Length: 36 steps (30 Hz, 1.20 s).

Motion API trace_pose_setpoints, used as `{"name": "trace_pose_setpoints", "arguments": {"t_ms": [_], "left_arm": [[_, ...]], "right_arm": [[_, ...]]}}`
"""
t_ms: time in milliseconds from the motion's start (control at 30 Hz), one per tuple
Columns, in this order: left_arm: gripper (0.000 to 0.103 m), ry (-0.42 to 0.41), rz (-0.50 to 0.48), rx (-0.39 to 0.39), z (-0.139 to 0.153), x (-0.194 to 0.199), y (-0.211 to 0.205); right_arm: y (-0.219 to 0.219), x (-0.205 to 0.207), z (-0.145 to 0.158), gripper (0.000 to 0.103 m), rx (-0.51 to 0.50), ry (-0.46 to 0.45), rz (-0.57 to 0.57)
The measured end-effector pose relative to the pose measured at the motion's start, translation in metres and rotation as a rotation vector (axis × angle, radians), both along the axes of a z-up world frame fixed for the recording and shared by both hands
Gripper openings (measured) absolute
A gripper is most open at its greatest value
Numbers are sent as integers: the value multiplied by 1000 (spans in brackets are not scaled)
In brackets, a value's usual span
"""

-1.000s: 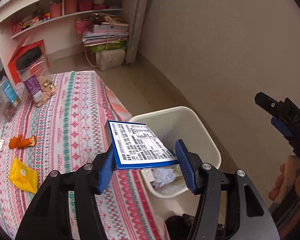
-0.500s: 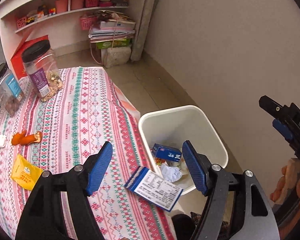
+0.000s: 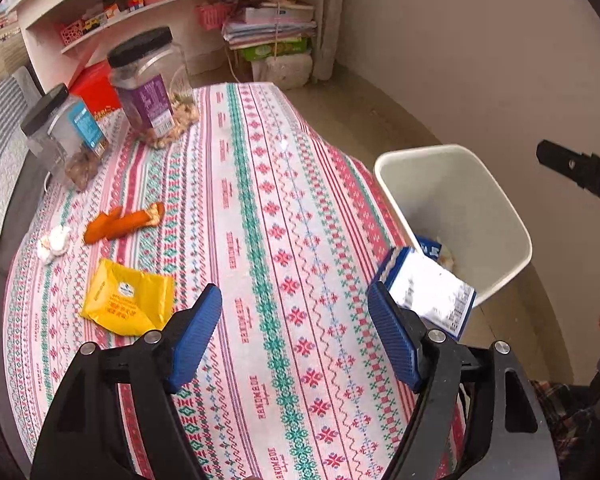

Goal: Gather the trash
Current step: 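Carry the blue-and-white card box with the left tool over the white bin, then lower the card box into the bin and open the left tool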

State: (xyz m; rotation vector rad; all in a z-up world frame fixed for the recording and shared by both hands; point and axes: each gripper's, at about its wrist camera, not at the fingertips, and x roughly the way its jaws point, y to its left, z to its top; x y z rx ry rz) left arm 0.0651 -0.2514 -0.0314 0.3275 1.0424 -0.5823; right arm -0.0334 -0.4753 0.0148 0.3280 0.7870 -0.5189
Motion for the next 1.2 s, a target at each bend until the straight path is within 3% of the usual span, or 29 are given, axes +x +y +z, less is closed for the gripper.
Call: {"name": "trace_pose_setpoints", "arguments": {"t_ms": [67, 133, 233, 300, 367, 467, 667, 767, 933, 1100, 1133, 1200], "left_arm": [[74, 27, -66, 73, -20, -11, -12], [74, -4, -114, 142, -35, -23, -25], [74, -7, -152, 198, -51, -31, -41], [74, 8, -150, 194, -55, -31, -47], [74, 76, -137, 145, -54, -28, -49], [74, 199, -55, 53, -53, -21, -46], [78, 384, 245, -122, -55, -15, -55], [83, 369, 321, -121, -53, -14, -72], [85, 427, 481, -86, -68, -4, -89], [85, 475, 450, -27, -82, -5, -110], [83, 488, 445, -19, -86, -6, -110], [61, 486, 431, -11, -88, -6, -109]], "right_arm": [[-2, 0, -1, 96, 5, 2, -6], [-4, -3, 1, 96, 8, -11, -13], [-8, -7, 2, 96, 13, -21, -19], [-12, -9, 2, 96, 28, -25, -21], [-16, -13, 3, 96, 35, -33, -25], [-21, -17, 6, 96, 35, -47, -31], [-29, -30, 15, 96, 47, -94, -54], [-34, -39, 17, 96, 52, -105, -55], [-48, -52, 18, 96, 78, -117, -75], [-53, -56, 15, 96, 103, -112, -72], [-53, -56, 15, 96, 109, -113, -66], [-53, -57, 15, 96, 119, -119, -60]]}}
